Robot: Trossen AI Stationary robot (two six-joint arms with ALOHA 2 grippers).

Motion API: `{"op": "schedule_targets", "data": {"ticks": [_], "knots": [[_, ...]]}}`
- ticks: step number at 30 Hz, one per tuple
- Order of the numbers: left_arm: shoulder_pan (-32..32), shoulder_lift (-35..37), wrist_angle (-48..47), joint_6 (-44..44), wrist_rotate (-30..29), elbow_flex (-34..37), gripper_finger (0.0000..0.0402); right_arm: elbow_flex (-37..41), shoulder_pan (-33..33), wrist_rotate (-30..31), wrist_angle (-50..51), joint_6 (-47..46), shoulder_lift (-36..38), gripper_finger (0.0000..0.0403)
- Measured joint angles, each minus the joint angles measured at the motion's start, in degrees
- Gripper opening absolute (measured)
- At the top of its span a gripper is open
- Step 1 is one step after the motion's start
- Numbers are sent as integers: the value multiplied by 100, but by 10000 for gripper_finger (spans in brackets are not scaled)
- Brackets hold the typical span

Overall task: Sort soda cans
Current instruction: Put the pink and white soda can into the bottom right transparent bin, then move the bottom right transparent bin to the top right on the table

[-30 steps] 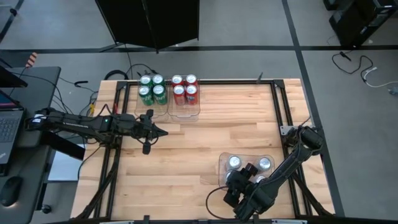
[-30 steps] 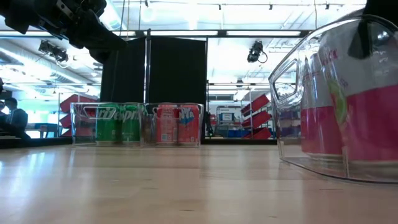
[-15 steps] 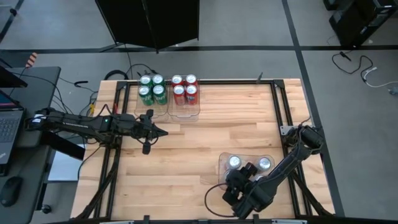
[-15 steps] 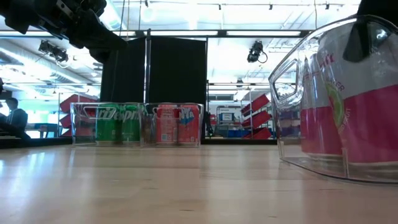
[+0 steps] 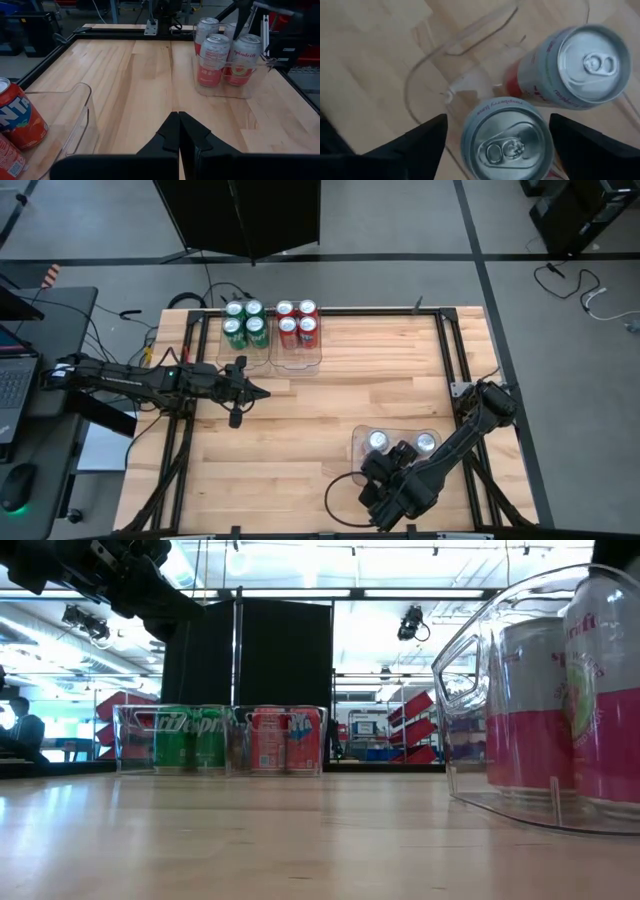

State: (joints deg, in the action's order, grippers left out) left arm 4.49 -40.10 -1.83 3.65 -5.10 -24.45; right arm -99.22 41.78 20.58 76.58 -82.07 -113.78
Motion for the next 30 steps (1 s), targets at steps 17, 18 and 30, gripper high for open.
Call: {"op": "schedule_targets", "data": {"ticks": [17,18,30], "knots": [[2,0,-18,-25,0,0,0,-776,-422,-716,-740,2007,-68,40],[0,2,-18,-25,0,0,0,-775,-471,-817,-899,2255,-107,21],[0,0,-180,-38,0,0,0,-772,-1022,-2412,-849,3232,-431,3]]}}
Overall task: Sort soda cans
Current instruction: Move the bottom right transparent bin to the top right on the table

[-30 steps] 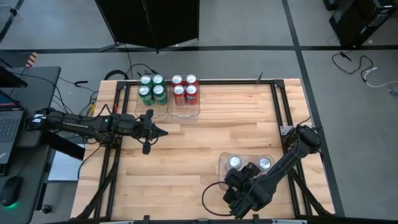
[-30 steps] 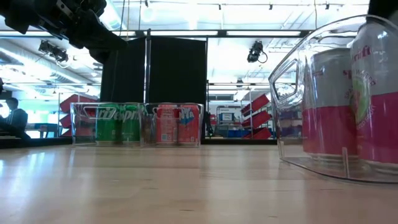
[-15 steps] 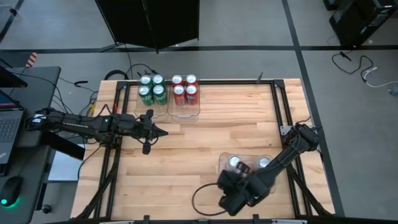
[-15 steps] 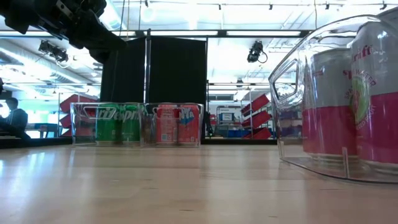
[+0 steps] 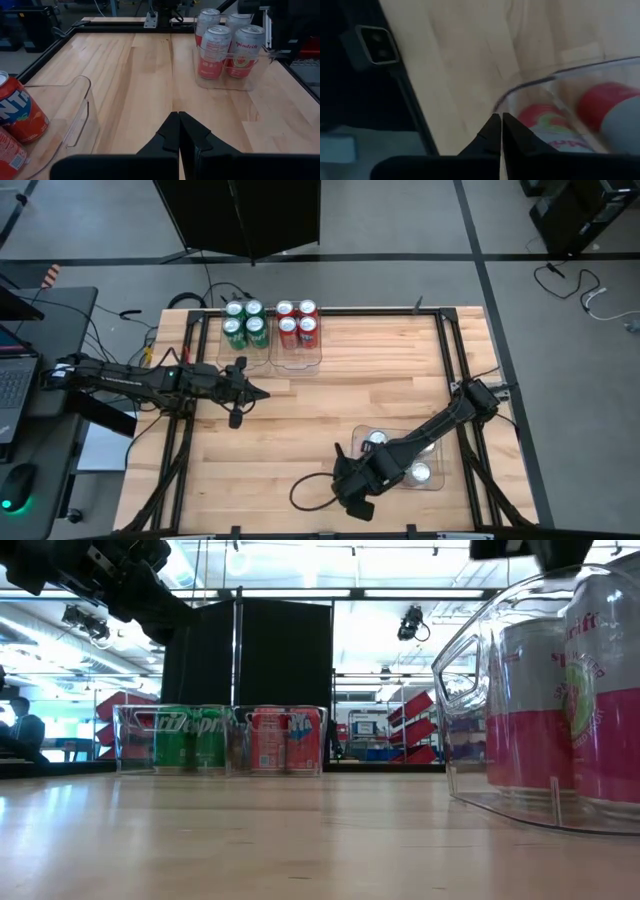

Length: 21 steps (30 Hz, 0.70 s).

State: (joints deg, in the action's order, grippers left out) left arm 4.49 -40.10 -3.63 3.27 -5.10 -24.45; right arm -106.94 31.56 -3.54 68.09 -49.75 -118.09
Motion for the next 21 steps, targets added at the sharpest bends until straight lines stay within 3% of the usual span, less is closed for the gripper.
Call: {"op": "schedule_targets", "data": {"ticks": [8,21], "knots": [[0,2,-119,20,-45,0,0,0,-480,-113,267,687,-169,1],[2,2,-122,24,-55,0,0,2,-1312,1150,468,1313,-192,0]]}}
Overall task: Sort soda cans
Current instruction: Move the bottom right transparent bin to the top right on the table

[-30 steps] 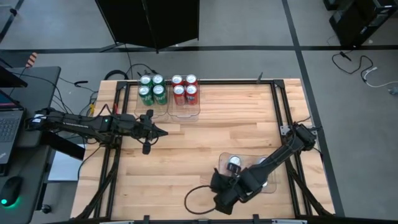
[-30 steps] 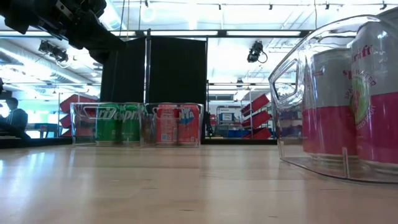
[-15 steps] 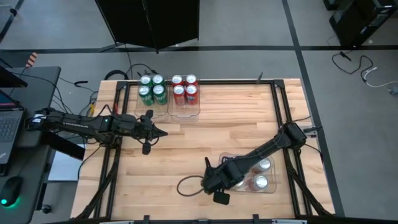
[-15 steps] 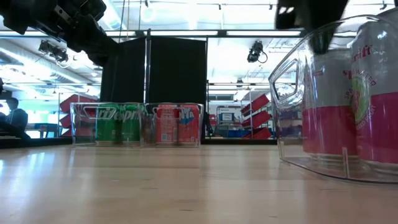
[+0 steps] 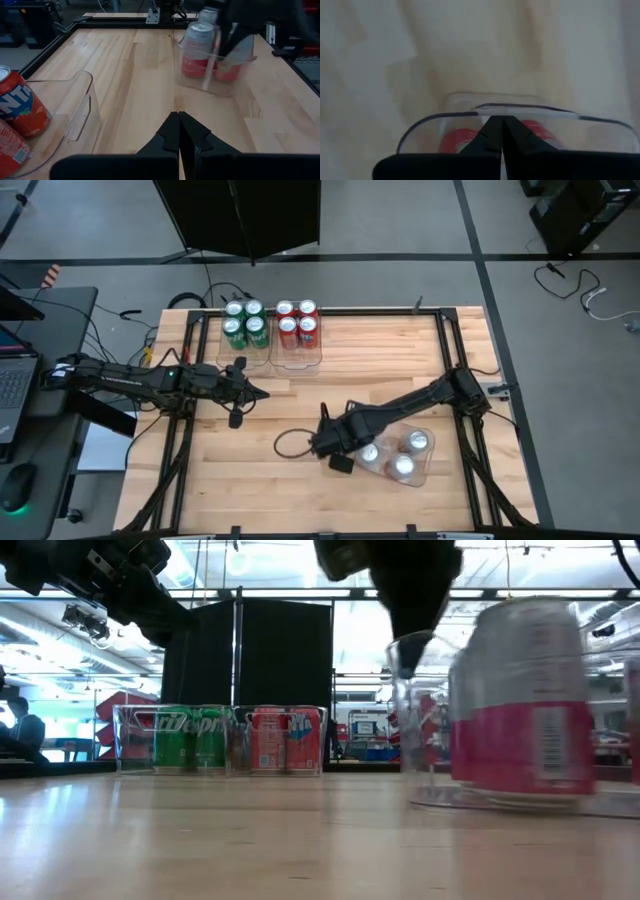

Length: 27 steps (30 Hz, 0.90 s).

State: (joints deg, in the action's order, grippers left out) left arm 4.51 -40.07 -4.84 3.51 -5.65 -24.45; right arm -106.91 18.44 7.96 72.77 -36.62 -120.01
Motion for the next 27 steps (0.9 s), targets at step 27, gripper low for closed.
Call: {"op": "schedule_targets", "data": {"ticks": [27], "knots": [[0,0,-116,13,2,0,0,0,-2512,979,-143,1603,0,0]]}}
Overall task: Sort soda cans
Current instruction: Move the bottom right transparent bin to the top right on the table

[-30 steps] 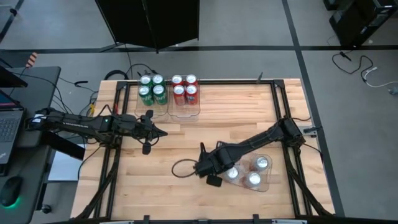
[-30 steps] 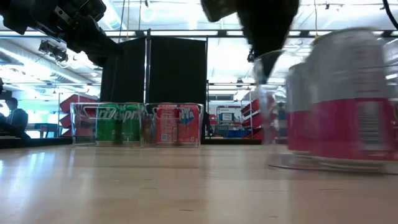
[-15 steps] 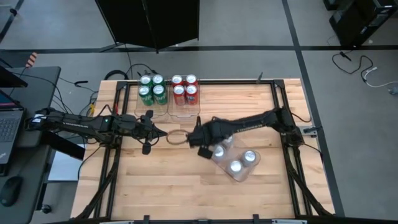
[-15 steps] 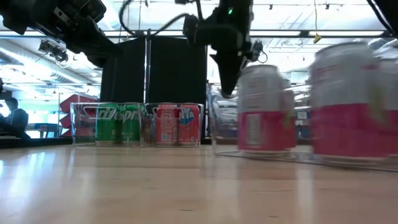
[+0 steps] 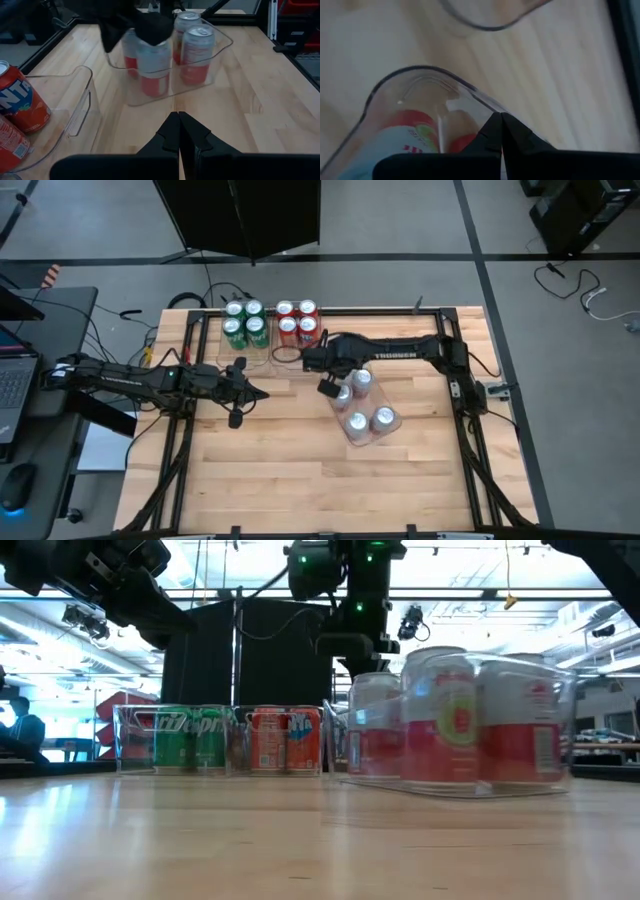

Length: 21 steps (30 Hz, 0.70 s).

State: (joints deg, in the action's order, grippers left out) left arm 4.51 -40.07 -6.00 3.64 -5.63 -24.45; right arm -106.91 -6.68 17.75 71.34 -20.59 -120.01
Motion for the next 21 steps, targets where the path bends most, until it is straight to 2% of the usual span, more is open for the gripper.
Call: {"op": "schedule_targets", "data": {"ticks": [10,21], "knots": [[0,0,-71,114,2,0,0,0,-536,398,119,345,0,0],[0,-2,-99,153,-26,0,0,0,-1044,405,-132,889,160,0]]}}
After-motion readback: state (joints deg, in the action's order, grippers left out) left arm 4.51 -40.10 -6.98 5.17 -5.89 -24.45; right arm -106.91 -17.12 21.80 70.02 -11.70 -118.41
